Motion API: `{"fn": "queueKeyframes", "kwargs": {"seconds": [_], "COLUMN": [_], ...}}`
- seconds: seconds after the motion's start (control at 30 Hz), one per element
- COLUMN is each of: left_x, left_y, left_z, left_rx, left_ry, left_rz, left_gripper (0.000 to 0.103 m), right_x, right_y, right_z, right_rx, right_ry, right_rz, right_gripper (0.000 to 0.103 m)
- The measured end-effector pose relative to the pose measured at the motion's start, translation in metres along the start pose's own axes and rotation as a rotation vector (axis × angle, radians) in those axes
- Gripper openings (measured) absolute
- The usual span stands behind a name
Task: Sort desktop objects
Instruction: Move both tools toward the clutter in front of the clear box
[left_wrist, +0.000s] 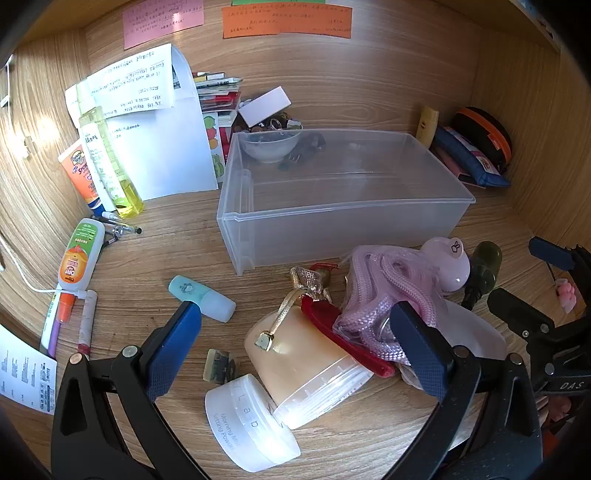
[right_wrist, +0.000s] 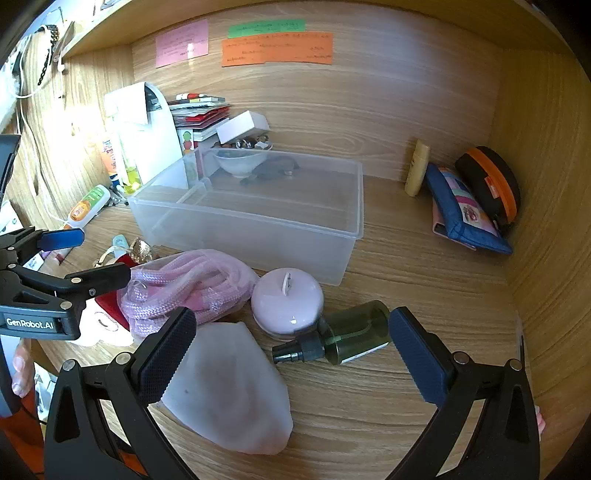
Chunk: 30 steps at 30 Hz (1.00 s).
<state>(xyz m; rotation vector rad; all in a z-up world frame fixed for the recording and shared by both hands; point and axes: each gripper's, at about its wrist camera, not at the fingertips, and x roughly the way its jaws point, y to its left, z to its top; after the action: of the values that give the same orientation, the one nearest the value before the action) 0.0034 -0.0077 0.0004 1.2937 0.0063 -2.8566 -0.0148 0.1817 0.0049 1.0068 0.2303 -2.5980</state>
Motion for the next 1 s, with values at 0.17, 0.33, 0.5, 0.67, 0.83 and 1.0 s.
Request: {"fn": "queueKeyframes", "kwargs": {"seconds": [0.17,0.33,0.5,0.67,0.83,1.0], "left_x": [0.001,0.000,-0.003,-0.006,-0.016,-0.016], "left_y": [-0.004,-0.003,0.002,0.012,0.028,0.051], "left_z": [-0.001,-0.002,-0.002,0.000,0.002,0.004], "left_rx": [-0.004,-0.007,-0.011,-0.027,-0.050,-0.080], "left_ry": [0.002,-0.005,-0.019,-0.024,-0.053,-0.021], "left_rz": [0.008,0.016,0.023,0.006,-0.068,-0.156], "left_gripper": [0.103,0.103,0.103,0.103,0.103,0.103], "right_x": [0.001,0.001,0.000,-0.002,-0.003,-0.001], "right_y": [-0.002,-0.003,-0.004,-0.004,-0.006,-0.012], "right_z": [0.000,-0.001,0.000,-0.001,-0.002,-0.004], "right_rx": [0.014,0.019,0.016,0.002,-0.008,-0.017], "right_ry": [0.005,0.006,0.001,-0.012,-0.019,-0.008], "right_rz": [0.003,0.003,-0.001,-0.006,-0.021,-0.023], "right_gripper": [0.103,0.103,0.103,0.103,0.103,0.103]}}
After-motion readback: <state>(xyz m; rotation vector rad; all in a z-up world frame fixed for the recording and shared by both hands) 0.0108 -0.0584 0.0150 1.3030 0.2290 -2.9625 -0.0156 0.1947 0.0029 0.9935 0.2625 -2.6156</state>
